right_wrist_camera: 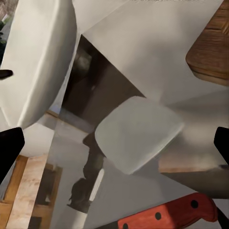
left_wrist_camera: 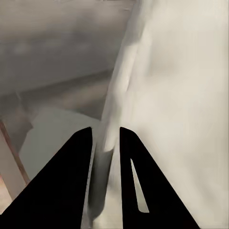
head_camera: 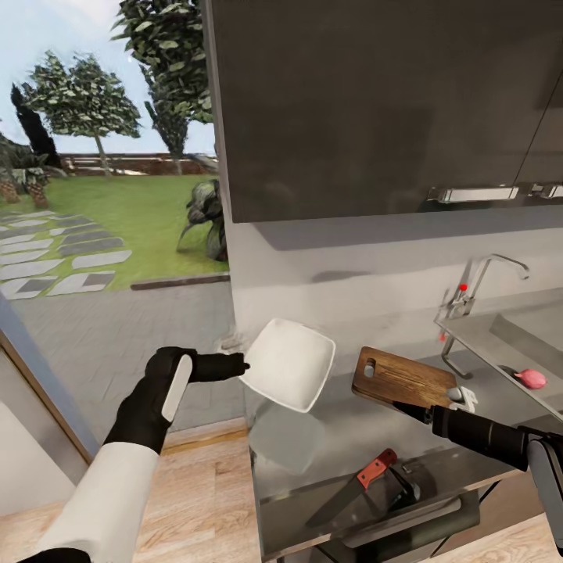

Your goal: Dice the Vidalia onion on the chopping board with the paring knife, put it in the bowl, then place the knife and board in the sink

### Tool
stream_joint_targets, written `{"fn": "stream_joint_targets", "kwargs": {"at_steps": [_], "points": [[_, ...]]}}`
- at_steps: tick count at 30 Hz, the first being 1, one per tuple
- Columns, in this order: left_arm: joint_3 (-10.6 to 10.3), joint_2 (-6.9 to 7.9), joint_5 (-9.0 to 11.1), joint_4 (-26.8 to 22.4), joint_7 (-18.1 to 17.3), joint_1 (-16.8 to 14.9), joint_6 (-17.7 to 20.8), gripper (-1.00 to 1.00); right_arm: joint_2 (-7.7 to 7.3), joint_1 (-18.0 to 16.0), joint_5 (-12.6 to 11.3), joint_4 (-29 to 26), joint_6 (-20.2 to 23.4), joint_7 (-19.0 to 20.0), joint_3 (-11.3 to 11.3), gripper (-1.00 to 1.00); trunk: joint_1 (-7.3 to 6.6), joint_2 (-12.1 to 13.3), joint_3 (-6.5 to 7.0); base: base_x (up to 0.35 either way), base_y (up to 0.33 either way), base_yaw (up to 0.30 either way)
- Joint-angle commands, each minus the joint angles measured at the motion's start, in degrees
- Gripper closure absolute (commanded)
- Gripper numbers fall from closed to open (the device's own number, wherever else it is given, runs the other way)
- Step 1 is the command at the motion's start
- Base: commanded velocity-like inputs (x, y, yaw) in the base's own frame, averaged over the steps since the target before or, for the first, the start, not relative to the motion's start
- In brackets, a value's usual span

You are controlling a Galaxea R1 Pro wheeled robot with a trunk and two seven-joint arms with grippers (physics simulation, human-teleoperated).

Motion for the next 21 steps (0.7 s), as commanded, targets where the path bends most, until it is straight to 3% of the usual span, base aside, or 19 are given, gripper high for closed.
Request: {"fn": "stream_joint_targets", "kwargs": {"at_steps": [1,15,21], "points": [[0.5,-0.07,0.9,-0.2,-0.2,0.0,0.5,1.00,0.00,-0.1,0.2,0.0,0.2,0.3,-0.1,-1.00,0.03,-0.1,-0.11,0.000,0.000,0.000],[1.7,0.43,3.1,-3.2,-0.2,0.7,1.2,1.00,0.00,0.0,0.3,0.1,0.2,0.3,-0.1,-1.00,0.03,-0.1,-0.11,-0.001,0.000,0.000],[1.6,0.41,3.3,-4.2,-0.1,1.9,1.2,1.00,0.05,0.0,0.7,0.2,0.2,0.2,-0.1,-1.00,0.03,-0.1,-0.11,-0.217,0.000,0.000]]}}
